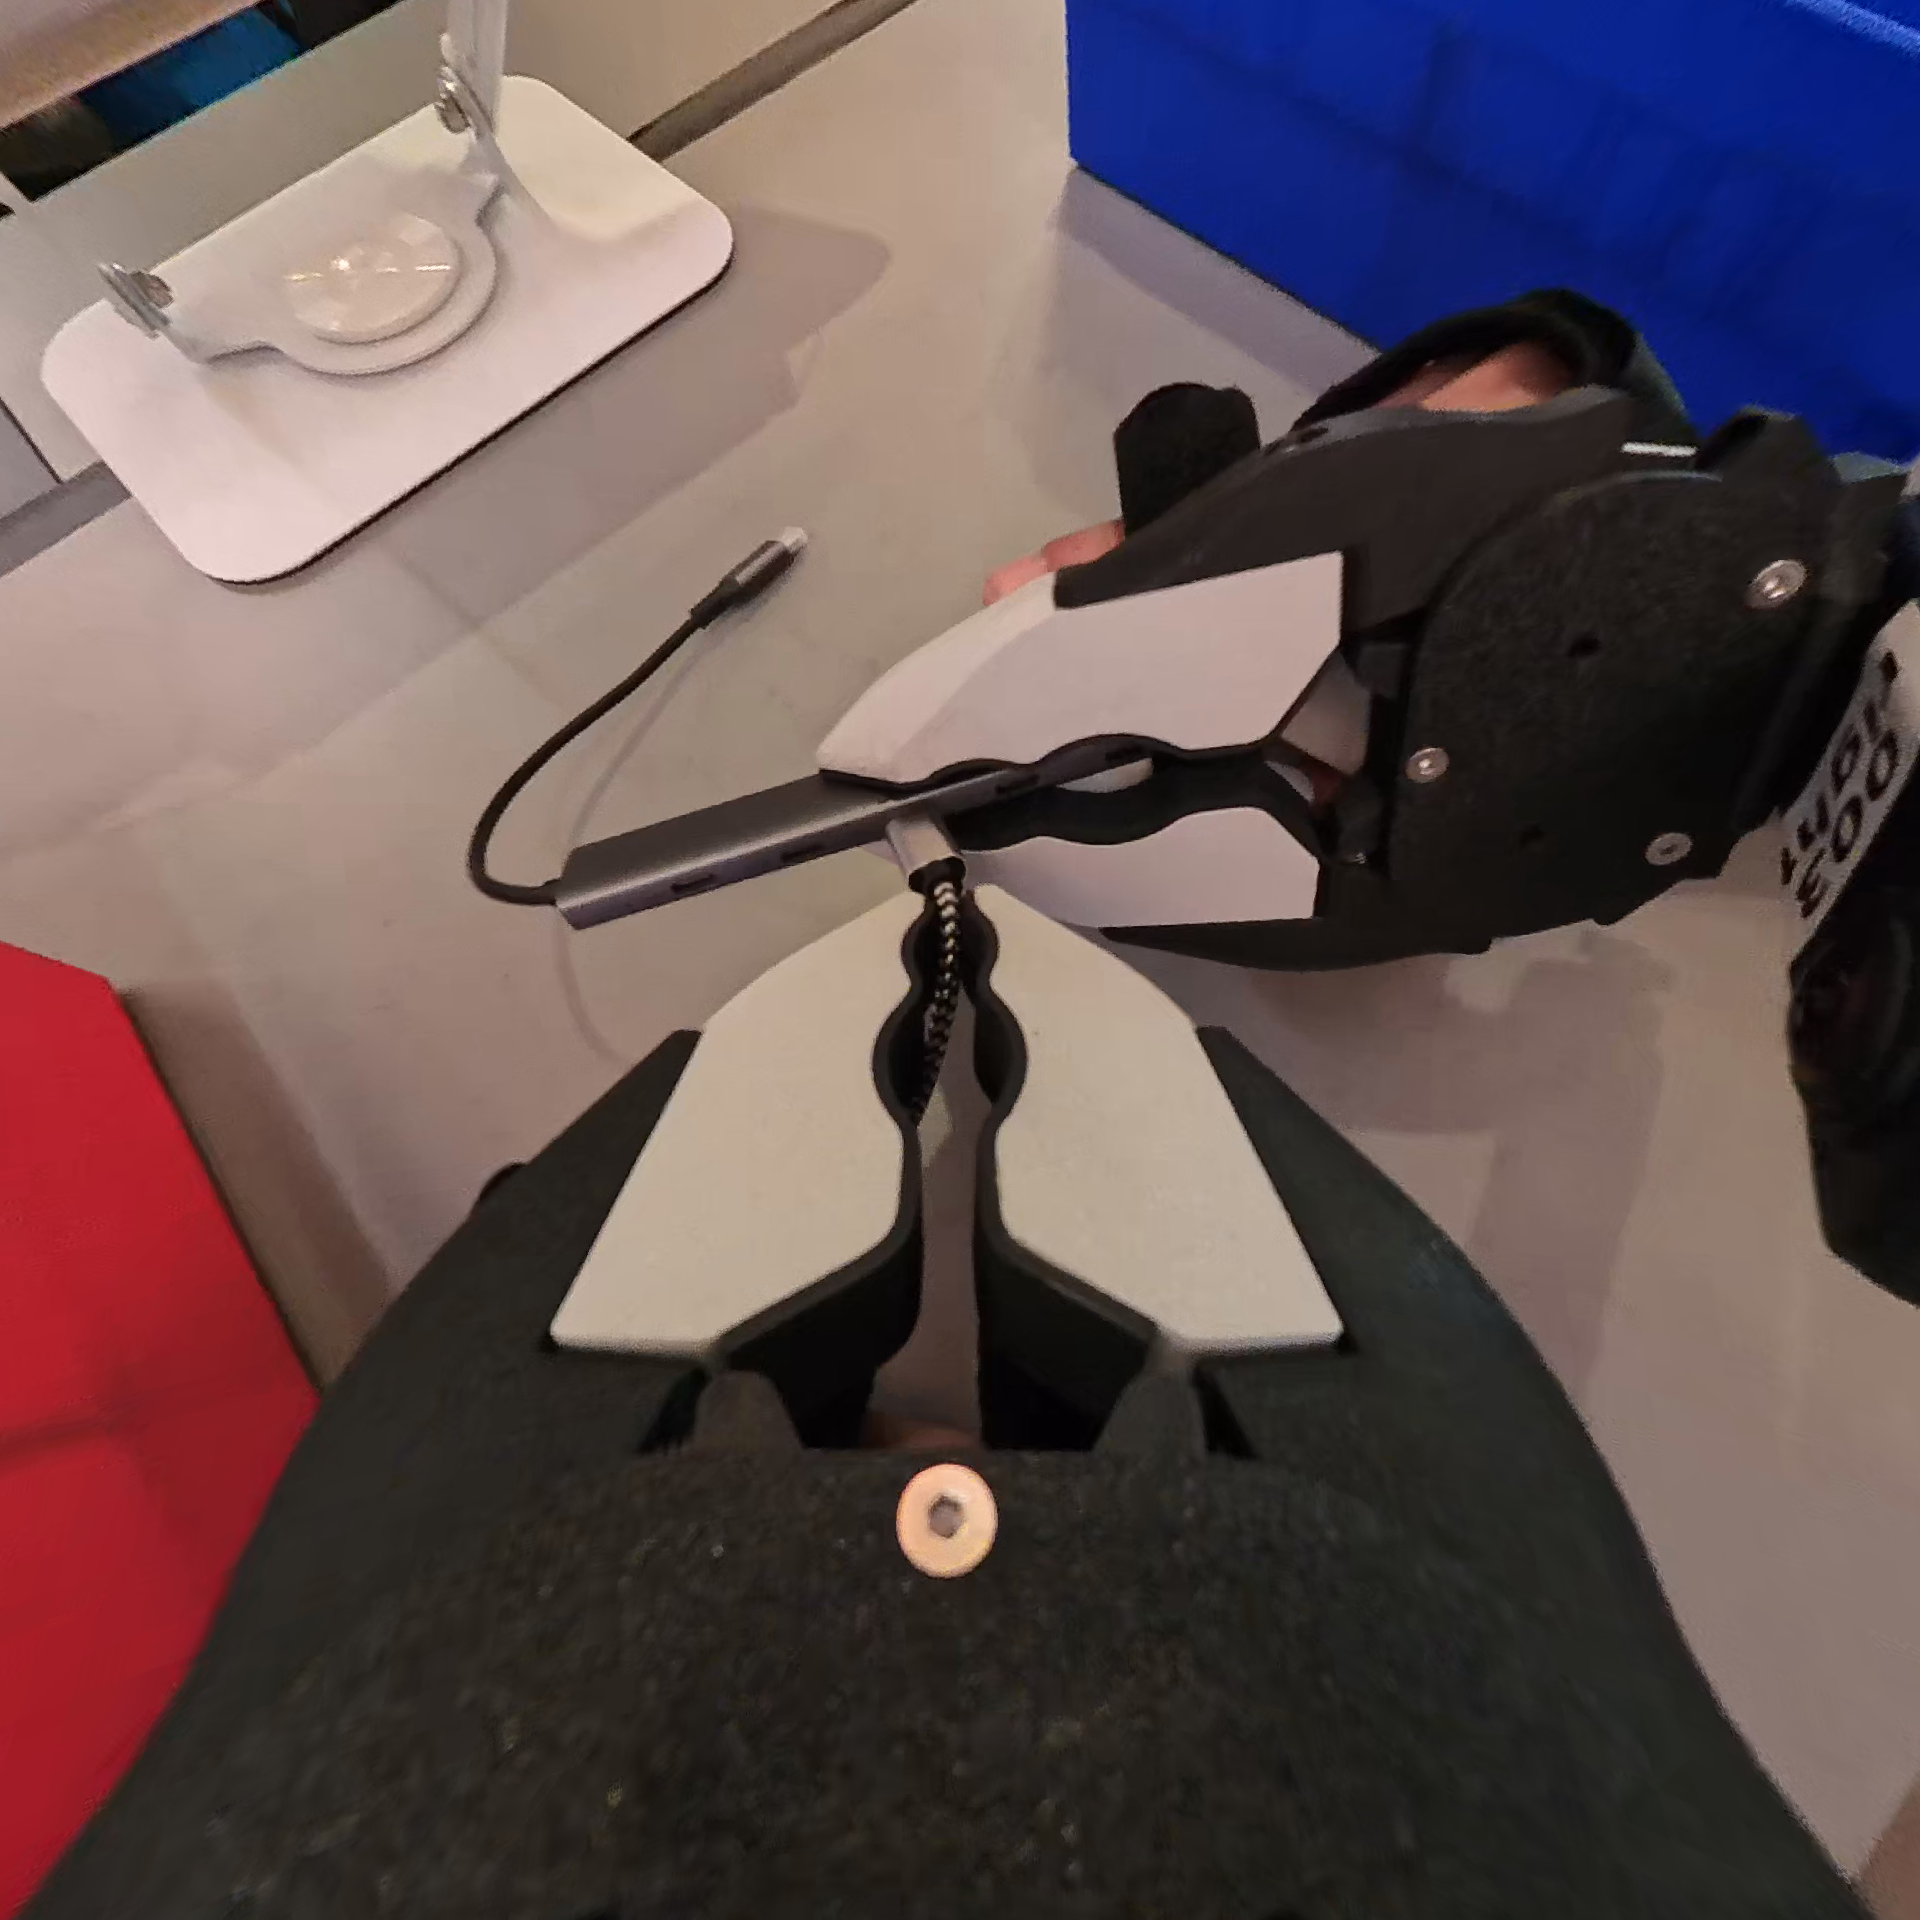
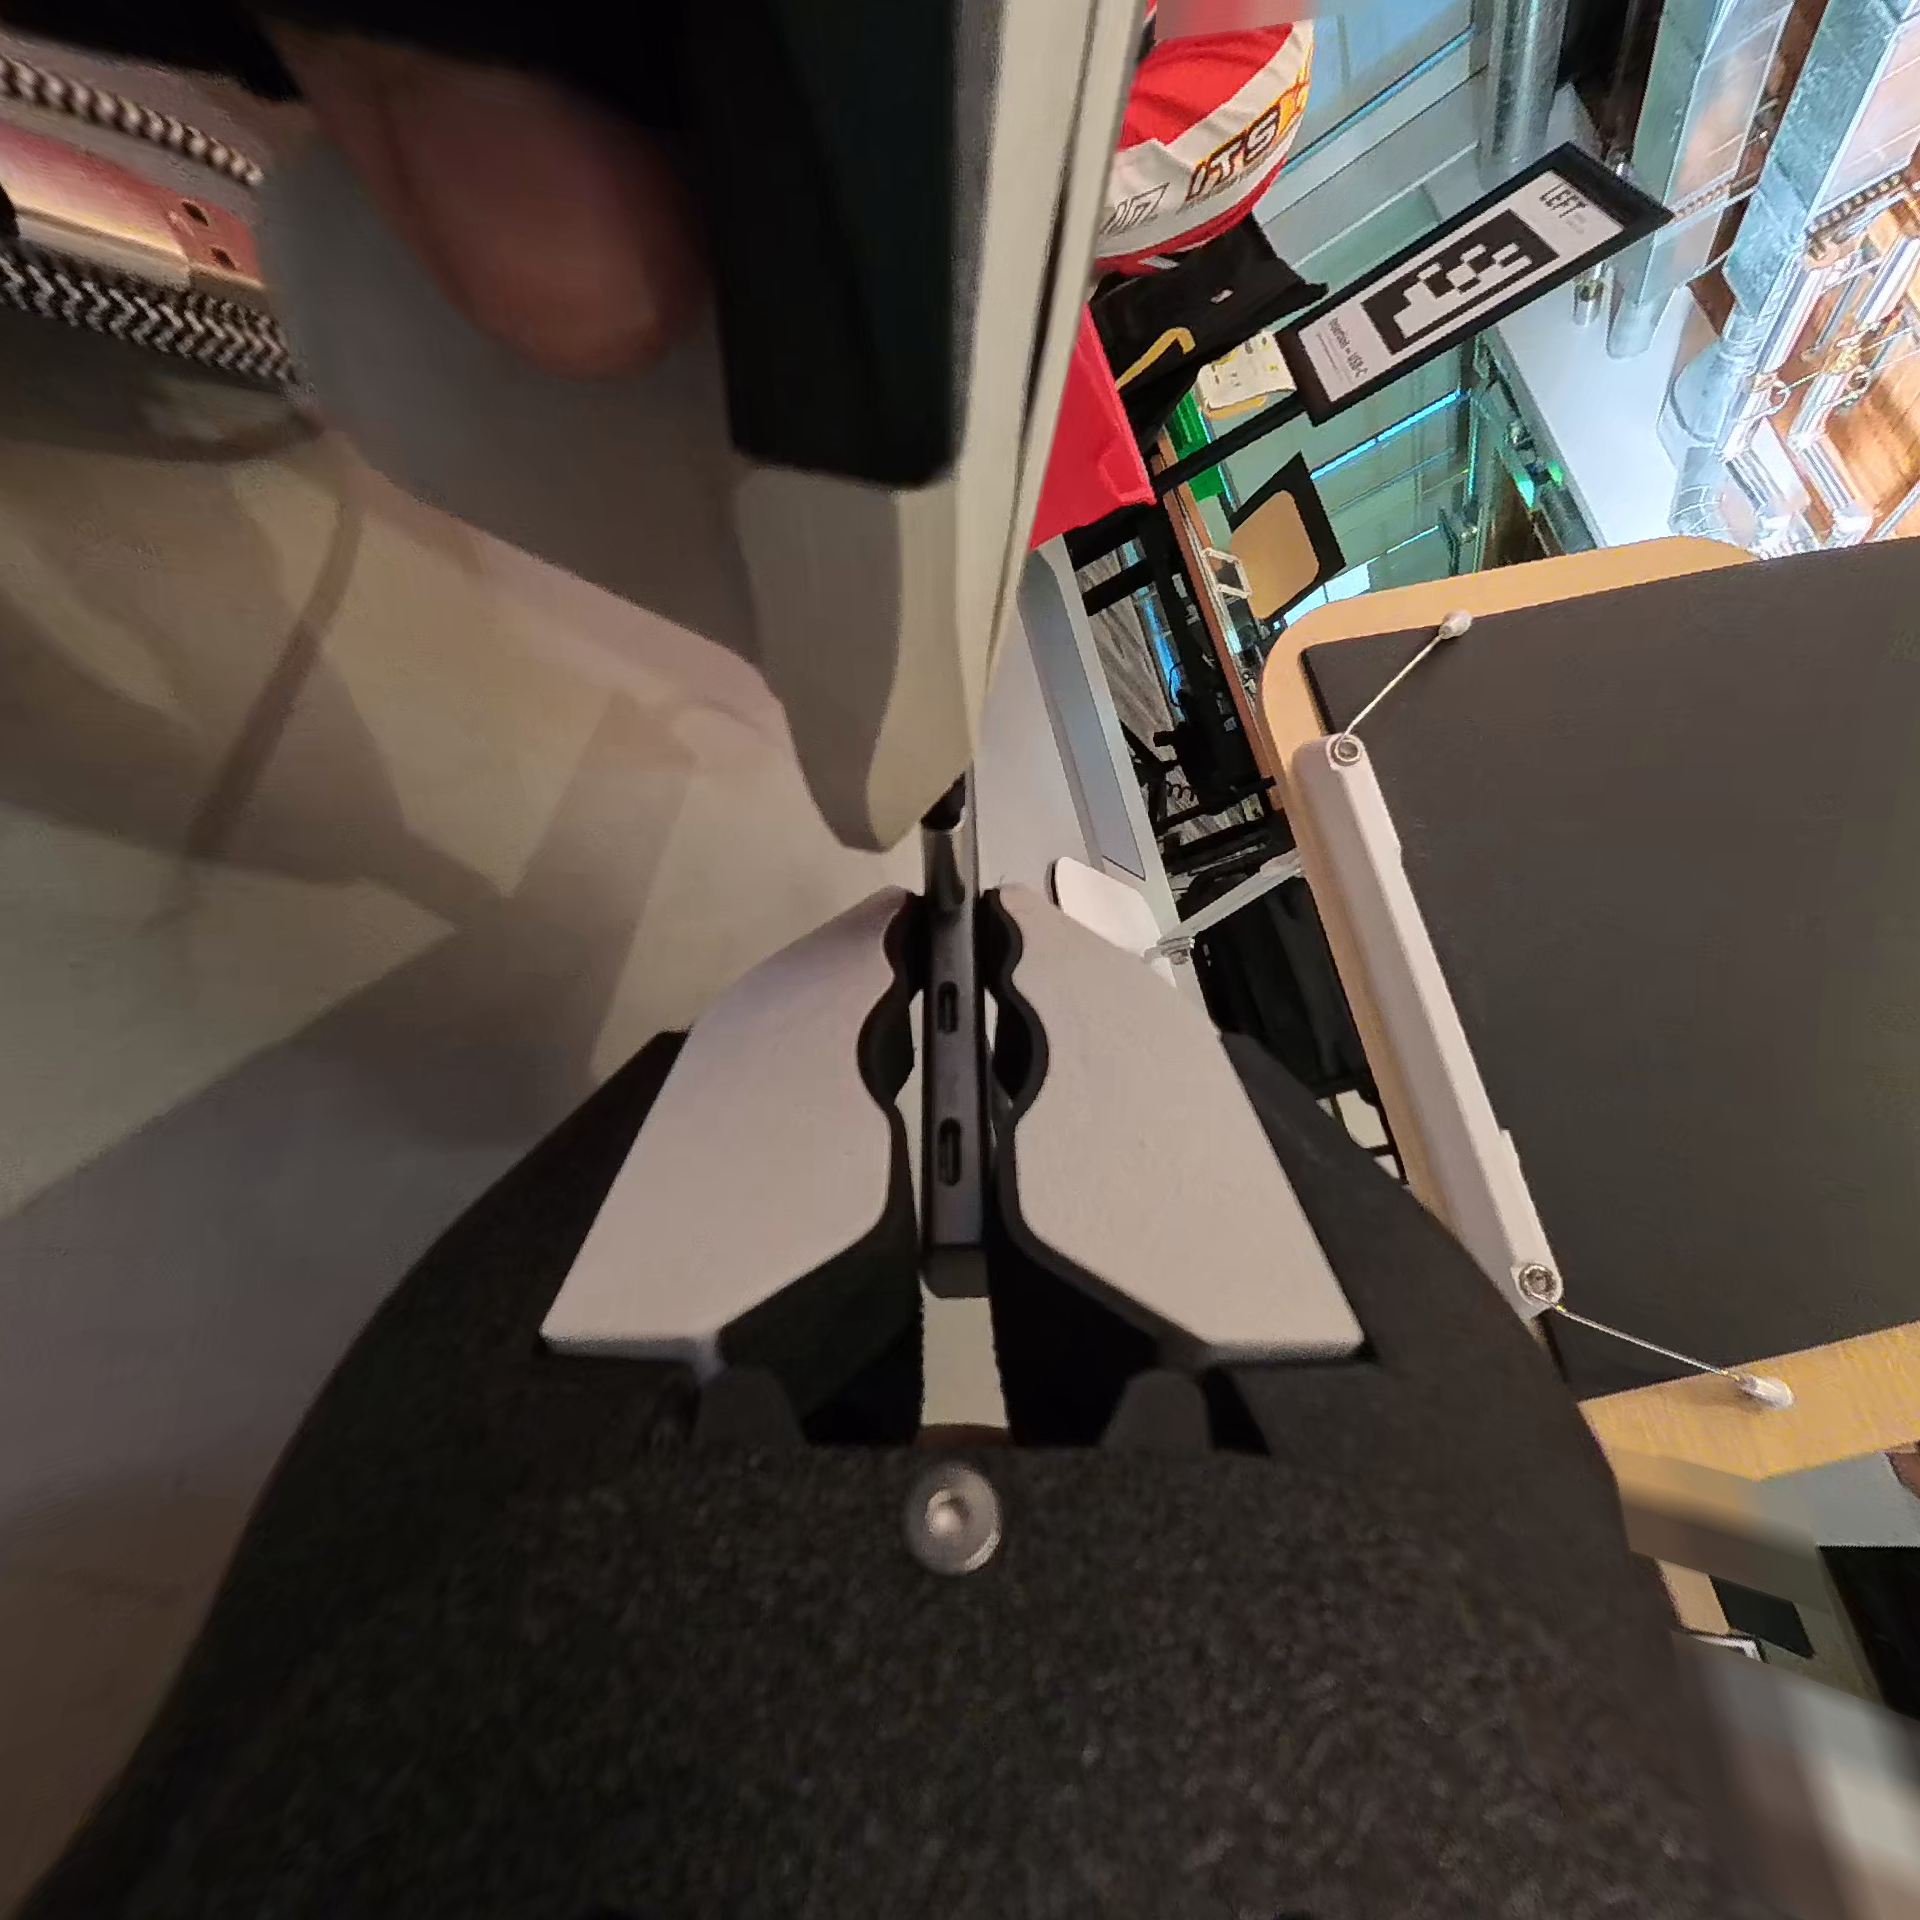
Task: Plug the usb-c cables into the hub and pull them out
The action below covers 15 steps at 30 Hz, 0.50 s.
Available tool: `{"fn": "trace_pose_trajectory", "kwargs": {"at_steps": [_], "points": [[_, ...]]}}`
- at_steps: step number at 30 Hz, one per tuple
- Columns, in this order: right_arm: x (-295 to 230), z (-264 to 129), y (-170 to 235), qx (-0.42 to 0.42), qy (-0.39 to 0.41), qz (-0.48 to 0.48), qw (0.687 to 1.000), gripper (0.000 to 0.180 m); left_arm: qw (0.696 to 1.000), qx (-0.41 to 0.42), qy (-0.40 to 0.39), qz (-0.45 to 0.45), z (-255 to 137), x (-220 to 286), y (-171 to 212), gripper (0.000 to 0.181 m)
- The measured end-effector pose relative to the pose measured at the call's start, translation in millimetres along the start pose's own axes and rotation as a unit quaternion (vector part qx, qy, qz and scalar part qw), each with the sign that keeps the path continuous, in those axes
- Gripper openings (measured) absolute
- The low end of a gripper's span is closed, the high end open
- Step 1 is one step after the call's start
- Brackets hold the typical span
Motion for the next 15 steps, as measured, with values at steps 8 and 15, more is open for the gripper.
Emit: {"fn": "trace_pose_trajectory", "kwargs": {"at_steps": [8,15], "points": [[-0.6,1.1,-1.0,-0.013,-0.004,0.005,1.000,0.009,1.000,0.008,0.008,-0.015,2.8,-0.7,4.5,0.002],[-6.6,2.3,-2.8,-0.025,-0.010,-0.018,0.999,0.008,1.000,-0.002,0.010,-0.022,3.3,-3.7,6.4,0.002]]}}
Point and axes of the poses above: each gripper's, where its closed fingertips meet, z out along the fingers, y out of its underside, x = y × z across the jaws, the point moved 9 cm from there along -z, back along the fingers, and after that the axes turned 11 degrees about x, right-handed, at the moved point
